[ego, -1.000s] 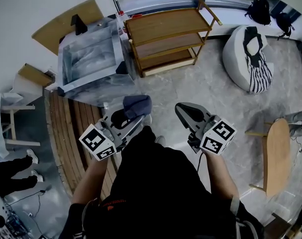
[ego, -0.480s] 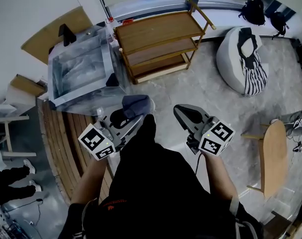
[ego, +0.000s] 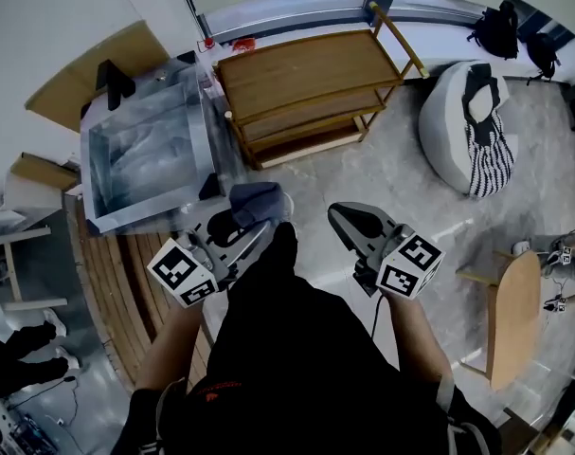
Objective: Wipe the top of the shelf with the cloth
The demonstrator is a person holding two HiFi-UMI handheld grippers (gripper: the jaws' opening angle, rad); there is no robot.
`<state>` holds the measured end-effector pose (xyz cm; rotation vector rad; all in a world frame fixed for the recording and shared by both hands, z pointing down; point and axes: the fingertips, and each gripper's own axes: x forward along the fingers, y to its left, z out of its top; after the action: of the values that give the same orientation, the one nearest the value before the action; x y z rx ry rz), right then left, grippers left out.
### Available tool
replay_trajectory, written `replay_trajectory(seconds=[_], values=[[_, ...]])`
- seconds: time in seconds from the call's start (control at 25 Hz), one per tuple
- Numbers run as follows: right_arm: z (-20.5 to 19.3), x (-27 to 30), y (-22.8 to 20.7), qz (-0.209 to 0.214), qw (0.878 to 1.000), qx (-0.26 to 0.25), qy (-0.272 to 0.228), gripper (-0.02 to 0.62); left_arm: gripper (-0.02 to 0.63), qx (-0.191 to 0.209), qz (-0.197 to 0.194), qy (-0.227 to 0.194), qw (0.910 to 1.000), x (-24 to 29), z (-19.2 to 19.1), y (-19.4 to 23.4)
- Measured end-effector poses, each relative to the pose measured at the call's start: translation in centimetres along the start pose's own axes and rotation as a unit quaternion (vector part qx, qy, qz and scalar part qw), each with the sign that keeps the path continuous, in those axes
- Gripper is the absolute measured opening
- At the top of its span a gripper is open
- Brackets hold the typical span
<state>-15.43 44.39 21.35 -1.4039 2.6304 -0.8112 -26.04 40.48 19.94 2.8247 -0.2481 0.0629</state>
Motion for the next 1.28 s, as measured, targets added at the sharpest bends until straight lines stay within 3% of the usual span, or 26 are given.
replay_trajectory(seconds=[0.8, 1.28], values=[[8.7, 14.9, -15.6, 0.005, 0.998, 0.054, 0.033, 0.006, 0.144, -0.054, 0.01, 0.026, 0.9981, 9.7, 4.4, 19.4], [13.2, 20.3, -20.7, 0.004, 0.997, 0.05, 0.059, 0.006, 0.144, -0.093, 0.027, 0.009, 0.9952, 12.2, 6.4, 27.9]])
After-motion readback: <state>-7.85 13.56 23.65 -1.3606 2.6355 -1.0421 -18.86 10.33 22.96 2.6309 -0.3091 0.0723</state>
